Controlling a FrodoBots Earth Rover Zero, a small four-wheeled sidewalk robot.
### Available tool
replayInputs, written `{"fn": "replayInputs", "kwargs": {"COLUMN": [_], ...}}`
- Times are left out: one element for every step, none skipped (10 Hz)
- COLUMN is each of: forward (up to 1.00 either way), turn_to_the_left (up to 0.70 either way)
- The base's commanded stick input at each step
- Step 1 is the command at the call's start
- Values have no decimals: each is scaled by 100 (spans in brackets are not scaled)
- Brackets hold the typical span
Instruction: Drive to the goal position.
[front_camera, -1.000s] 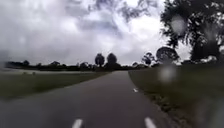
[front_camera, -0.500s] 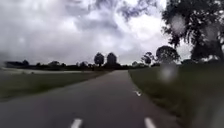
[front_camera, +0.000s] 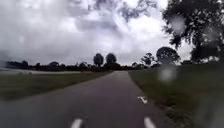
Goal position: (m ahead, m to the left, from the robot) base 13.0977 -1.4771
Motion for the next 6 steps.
{"fn": "replayInputs", "kwargs": {"forward": [85, 85, 85, 85, 85, 85], "turn_to_the_left": [0, 0, 0, 0, 0, 0]}}
